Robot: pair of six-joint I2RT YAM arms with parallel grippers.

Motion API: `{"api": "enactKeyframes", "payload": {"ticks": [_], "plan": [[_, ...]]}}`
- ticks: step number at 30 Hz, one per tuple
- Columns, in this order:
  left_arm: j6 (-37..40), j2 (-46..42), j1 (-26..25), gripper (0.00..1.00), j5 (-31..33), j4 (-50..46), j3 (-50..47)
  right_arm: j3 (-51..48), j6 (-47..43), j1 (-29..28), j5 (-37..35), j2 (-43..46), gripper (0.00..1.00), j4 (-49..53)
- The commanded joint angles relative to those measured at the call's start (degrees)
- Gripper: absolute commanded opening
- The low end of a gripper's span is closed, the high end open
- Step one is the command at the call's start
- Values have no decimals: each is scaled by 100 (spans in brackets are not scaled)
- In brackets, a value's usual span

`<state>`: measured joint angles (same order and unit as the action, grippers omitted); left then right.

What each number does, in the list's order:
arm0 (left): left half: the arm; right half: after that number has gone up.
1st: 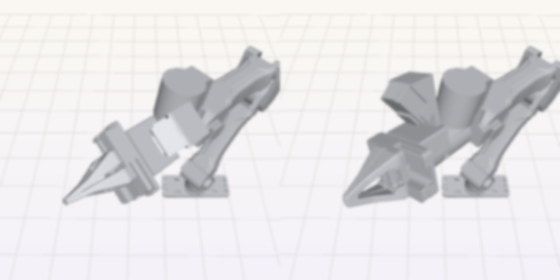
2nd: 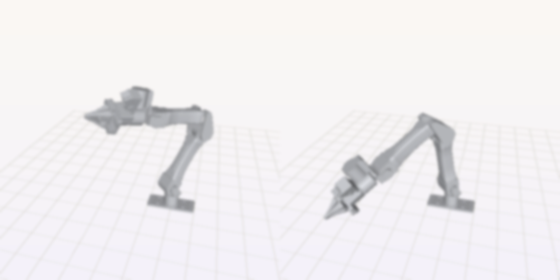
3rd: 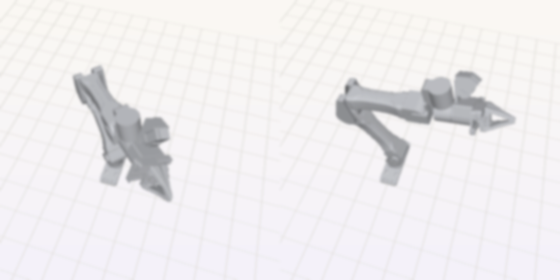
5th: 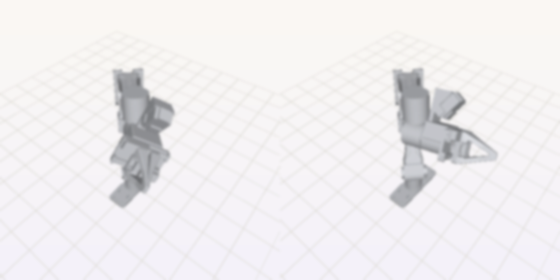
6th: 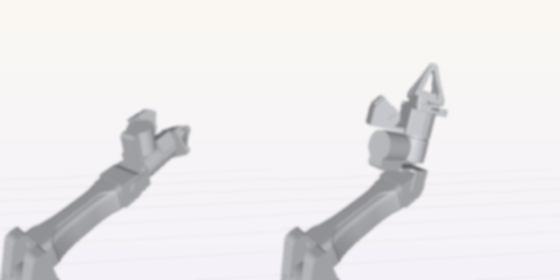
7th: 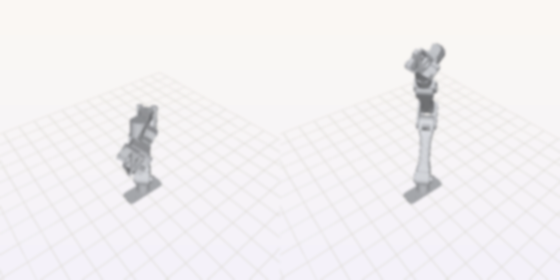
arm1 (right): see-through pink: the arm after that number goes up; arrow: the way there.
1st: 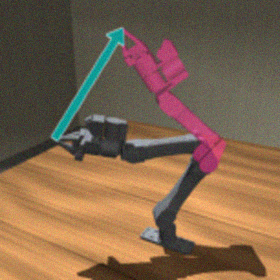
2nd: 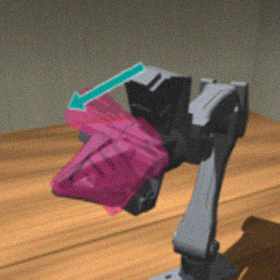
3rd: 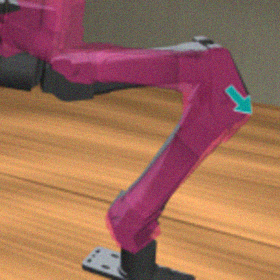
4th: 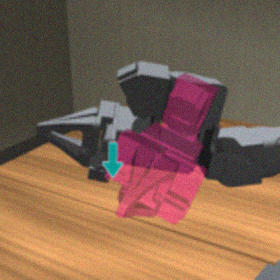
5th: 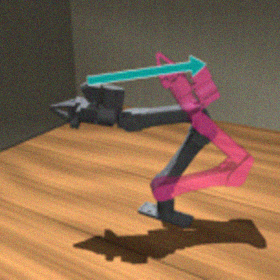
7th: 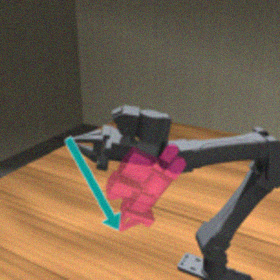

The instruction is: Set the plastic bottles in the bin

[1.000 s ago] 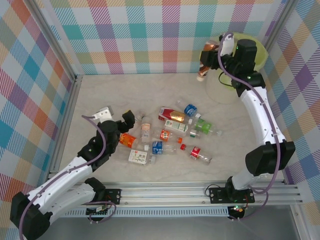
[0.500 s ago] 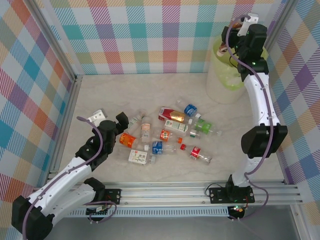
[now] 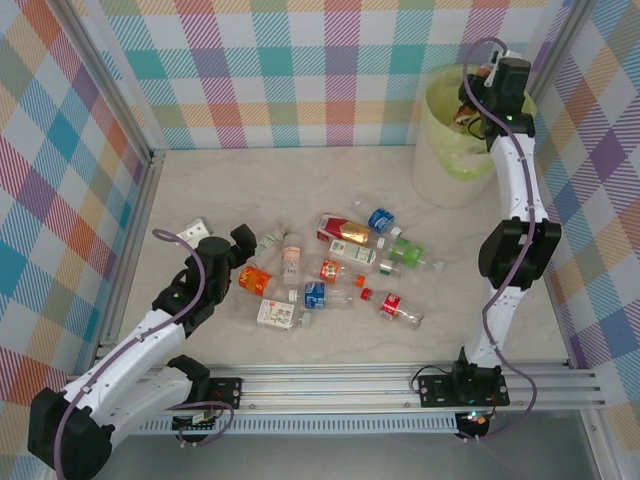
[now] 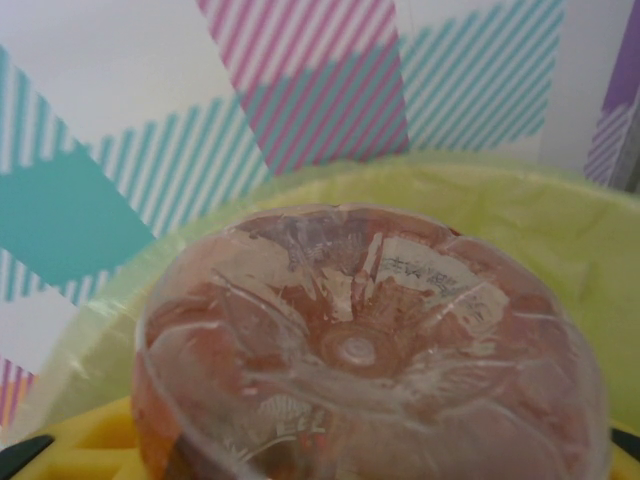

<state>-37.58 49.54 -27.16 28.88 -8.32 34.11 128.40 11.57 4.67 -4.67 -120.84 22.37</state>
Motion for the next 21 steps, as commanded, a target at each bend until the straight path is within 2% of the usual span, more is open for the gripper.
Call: {"api": "enactKeyframes", "payload": {"ticks": [1,8,12,21], "plan": [[-236,58,154,100,-90,-257,23,462,126,63,485,-219,52,714],[-463,294,359,100,-432,-346,24,660,10,86,1134,-417,61,1247],[-515,456,455,100,-545,-376,75,680,5,82,1179,-346,68,1366],[-516,937,794,100,-850,-638,322,392,-102,87,1453,310,86,1513]]}}
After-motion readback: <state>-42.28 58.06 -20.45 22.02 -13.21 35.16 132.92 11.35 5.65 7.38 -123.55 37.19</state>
